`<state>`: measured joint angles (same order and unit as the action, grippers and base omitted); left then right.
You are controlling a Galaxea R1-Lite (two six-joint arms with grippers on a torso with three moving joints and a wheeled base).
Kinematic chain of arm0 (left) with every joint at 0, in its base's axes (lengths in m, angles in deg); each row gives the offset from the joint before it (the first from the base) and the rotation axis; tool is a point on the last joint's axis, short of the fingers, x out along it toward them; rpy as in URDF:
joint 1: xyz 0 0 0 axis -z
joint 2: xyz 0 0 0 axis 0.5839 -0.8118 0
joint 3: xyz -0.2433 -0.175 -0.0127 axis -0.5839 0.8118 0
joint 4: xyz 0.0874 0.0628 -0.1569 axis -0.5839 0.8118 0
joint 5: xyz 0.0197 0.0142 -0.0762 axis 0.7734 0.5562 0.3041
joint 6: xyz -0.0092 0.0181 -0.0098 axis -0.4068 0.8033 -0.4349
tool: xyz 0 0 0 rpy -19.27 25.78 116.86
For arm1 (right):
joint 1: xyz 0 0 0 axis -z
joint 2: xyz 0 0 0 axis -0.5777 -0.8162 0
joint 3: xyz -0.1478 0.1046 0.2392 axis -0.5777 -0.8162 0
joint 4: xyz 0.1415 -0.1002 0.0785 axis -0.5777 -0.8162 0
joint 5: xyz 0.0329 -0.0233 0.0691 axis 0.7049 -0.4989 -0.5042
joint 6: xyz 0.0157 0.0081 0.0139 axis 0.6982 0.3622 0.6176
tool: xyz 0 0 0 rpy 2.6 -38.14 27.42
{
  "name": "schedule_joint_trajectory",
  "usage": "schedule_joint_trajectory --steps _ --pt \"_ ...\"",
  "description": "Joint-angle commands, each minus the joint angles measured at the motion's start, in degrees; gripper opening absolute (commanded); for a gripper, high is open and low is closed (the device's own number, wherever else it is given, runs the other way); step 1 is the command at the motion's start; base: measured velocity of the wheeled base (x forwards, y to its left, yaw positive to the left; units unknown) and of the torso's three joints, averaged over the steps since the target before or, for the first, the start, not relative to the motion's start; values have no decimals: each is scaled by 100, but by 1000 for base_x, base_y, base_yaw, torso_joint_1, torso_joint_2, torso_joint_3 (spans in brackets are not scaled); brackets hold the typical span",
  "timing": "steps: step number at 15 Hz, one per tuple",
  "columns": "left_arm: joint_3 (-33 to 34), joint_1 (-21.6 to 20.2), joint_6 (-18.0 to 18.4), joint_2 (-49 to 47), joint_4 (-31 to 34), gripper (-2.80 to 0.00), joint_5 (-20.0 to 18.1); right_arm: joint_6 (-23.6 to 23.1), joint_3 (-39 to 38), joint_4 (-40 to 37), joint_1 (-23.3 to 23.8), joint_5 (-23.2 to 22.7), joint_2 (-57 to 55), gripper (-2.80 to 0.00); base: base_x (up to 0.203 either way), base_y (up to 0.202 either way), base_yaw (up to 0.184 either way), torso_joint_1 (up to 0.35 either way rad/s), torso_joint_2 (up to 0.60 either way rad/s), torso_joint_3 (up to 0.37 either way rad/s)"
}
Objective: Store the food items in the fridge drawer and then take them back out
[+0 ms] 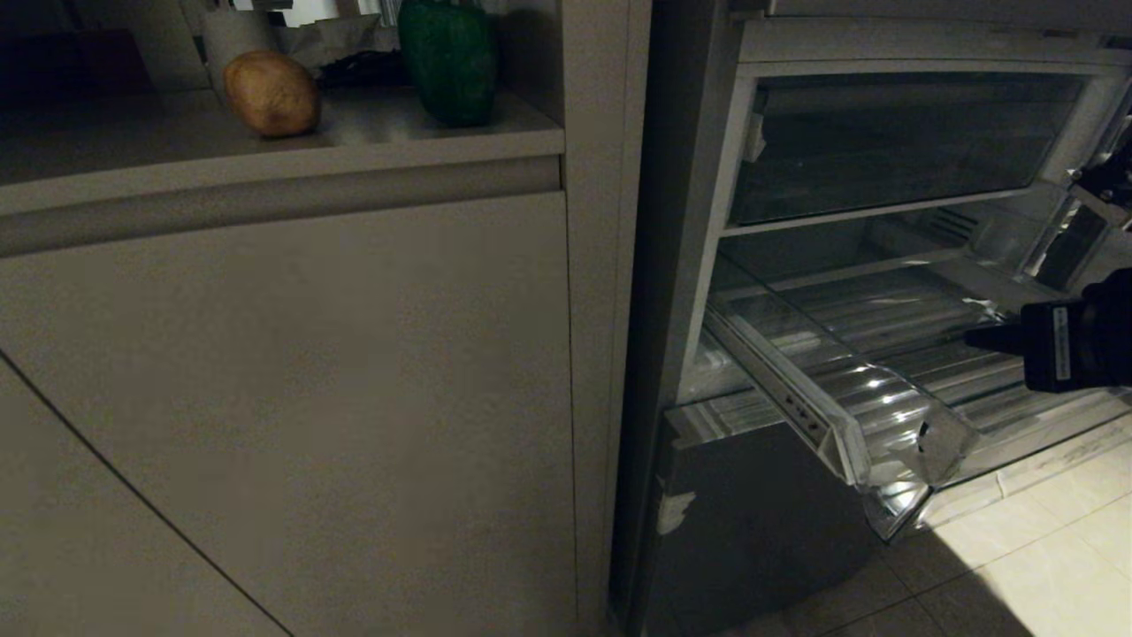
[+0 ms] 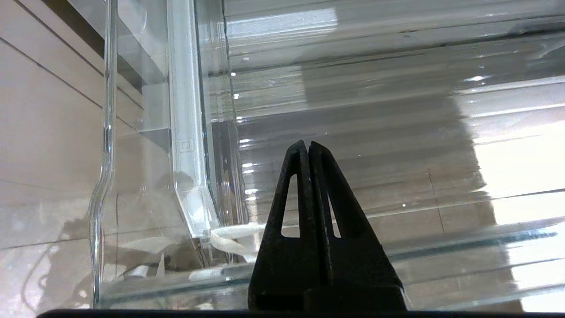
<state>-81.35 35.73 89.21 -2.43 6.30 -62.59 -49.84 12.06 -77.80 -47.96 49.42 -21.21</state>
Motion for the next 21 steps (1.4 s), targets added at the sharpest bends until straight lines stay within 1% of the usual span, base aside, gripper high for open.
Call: schedule_joint_trajectory --steps 1,9,14,16,19,21 --pt "0 0 -2 -9 -11 -280 2 1 -22 -128 -8 0 61 -280 0 0 0 0 0 0" --pt "0 0 -2 -9 -2 -280 2 19 -36 -736 1 -6 461 -280 0 0 0 0 0 0" --pt "0 0 -2 -9 -2 -280 2 35 -42 -1383 1 -2 875 -280 0 0 0 0 0 0" --pt "0 0 -2 -9 -2 -280 2 30 -68 -1490 1 3 1066 -280 0 0 0 0 0 0" --pt "0 0 -2 -9 -2 -280 2 36 -37 -1313 -8 -17 1108 -280 0 0 0 0 0 0" --pt "0 0 -2 -9 -2 -280 2 14 -65 -586 -8 -15 1101 -280 0 0 0 0 0 0"
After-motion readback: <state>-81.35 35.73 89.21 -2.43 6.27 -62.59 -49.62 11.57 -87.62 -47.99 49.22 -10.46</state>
